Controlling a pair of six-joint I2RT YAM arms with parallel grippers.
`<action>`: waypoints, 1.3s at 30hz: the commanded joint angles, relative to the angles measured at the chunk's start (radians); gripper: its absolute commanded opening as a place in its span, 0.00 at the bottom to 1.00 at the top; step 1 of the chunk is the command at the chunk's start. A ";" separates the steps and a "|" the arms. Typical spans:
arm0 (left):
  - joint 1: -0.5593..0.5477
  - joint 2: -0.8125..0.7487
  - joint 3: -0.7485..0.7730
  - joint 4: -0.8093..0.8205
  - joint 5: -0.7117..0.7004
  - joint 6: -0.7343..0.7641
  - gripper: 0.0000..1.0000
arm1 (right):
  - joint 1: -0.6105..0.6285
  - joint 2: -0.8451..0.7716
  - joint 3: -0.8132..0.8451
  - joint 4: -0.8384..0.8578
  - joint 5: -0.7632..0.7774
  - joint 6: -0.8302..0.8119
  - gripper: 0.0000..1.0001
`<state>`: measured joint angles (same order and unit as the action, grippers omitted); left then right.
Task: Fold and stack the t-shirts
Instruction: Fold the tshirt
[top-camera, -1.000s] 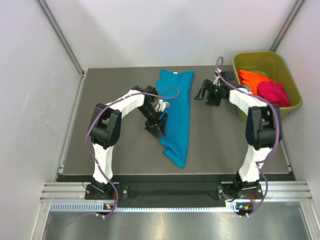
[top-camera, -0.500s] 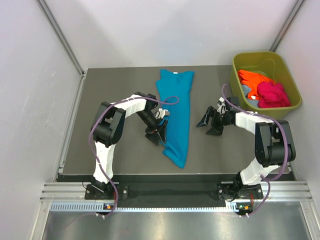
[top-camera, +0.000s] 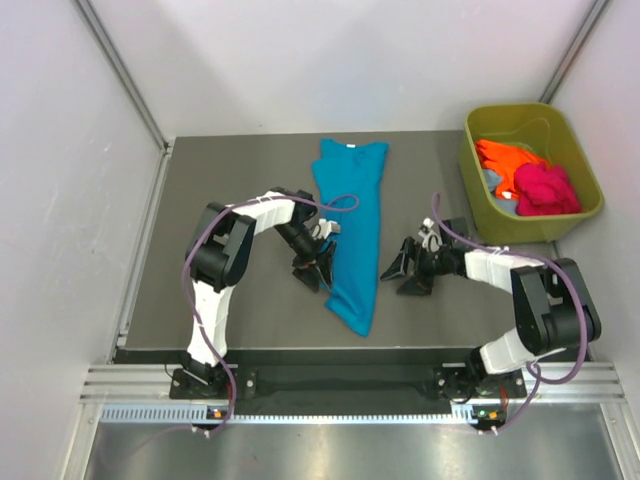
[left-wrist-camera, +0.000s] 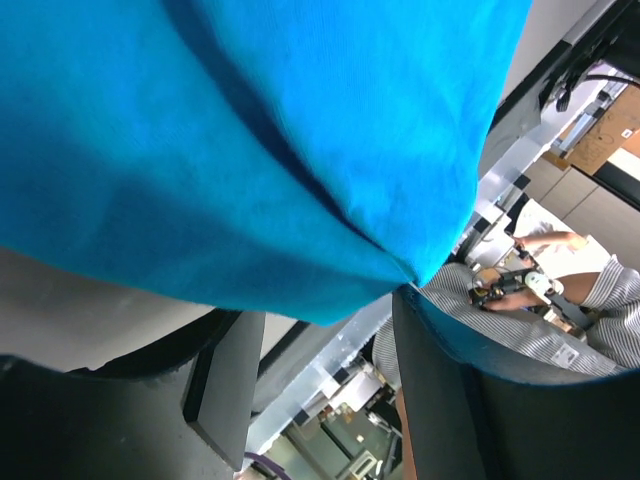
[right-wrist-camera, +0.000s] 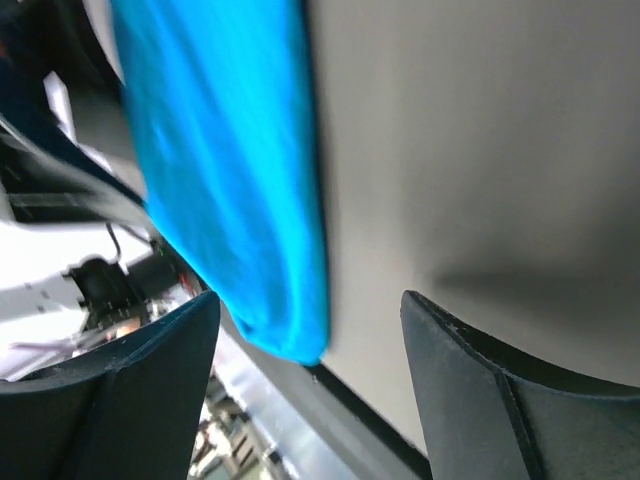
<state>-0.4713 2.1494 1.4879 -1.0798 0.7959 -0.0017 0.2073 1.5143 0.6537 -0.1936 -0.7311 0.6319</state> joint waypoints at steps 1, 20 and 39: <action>-0.003 -0.003 0.028 0.014 0.025 0.005 0.58 | 0.032 -0.071 -0.068 0.019 -0.056 0.031 0.73; -0.013 -0.137 -0.153 0.135 0.028 -0.129 0.55 | 0.322 0.009 -0.167 0.186 -0.073 0.224 0.63; -0.013 -0.237 -0.225 0.161 0.017 -0.179 0.54 | 0.346 0.029 -0.081 0.133 -0.048 0.160 0.05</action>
<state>-0.4816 1.9690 1.2678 -0.9363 0.8135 -0.1707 0.5526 1.6135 0.5335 -0.0090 -0.7948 0.8417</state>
